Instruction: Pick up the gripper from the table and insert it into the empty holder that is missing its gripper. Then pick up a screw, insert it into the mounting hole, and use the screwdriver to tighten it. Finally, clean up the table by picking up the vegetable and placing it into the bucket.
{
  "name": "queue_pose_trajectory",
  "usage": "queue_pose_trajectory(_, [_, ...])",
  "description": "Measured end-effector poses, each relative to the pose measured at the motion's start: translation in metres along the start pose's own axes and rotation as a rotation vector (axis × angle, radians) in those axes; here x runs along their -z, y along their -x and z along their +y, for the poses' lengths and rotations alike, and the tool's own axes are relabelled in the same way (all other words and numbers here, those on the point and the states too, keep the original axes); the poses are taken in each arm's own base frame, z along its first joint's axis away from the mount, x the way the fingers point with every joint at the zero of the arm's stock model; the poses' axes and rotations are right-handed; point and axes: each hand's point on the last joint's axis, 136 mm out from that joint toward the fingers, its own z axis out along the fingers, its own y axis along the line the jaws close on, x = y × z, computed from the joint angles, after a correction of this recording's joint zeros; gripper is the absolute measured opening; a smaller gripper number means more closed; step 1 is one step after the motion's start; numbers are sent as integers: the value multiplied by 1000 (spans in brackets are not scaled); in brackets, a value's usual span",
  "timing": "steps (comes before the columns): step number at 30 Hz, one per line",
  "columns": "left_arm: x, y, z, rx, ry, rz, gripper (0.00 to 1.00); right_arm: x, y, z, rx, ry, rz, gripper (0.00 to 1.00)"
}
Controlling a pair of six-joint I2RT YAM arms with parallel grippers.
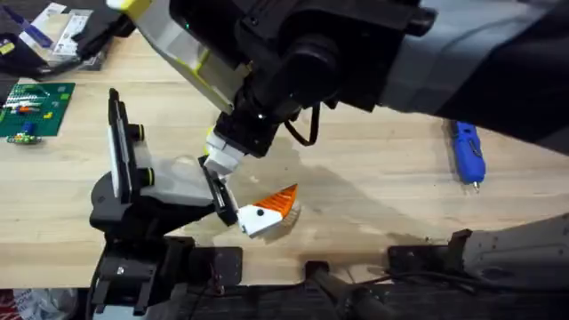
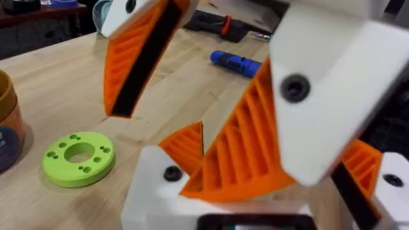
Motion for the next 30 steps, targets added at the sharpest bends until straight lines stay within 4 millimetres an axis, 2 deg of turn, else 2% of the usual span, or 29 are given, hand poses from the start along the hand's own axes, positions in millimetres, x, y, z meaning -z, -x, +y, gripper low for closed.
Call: queue_pose_trajectory(30, [0, 0, 0, -2, 0, 0, 988, 12, 4, 10, 4, 34, -28, 896])
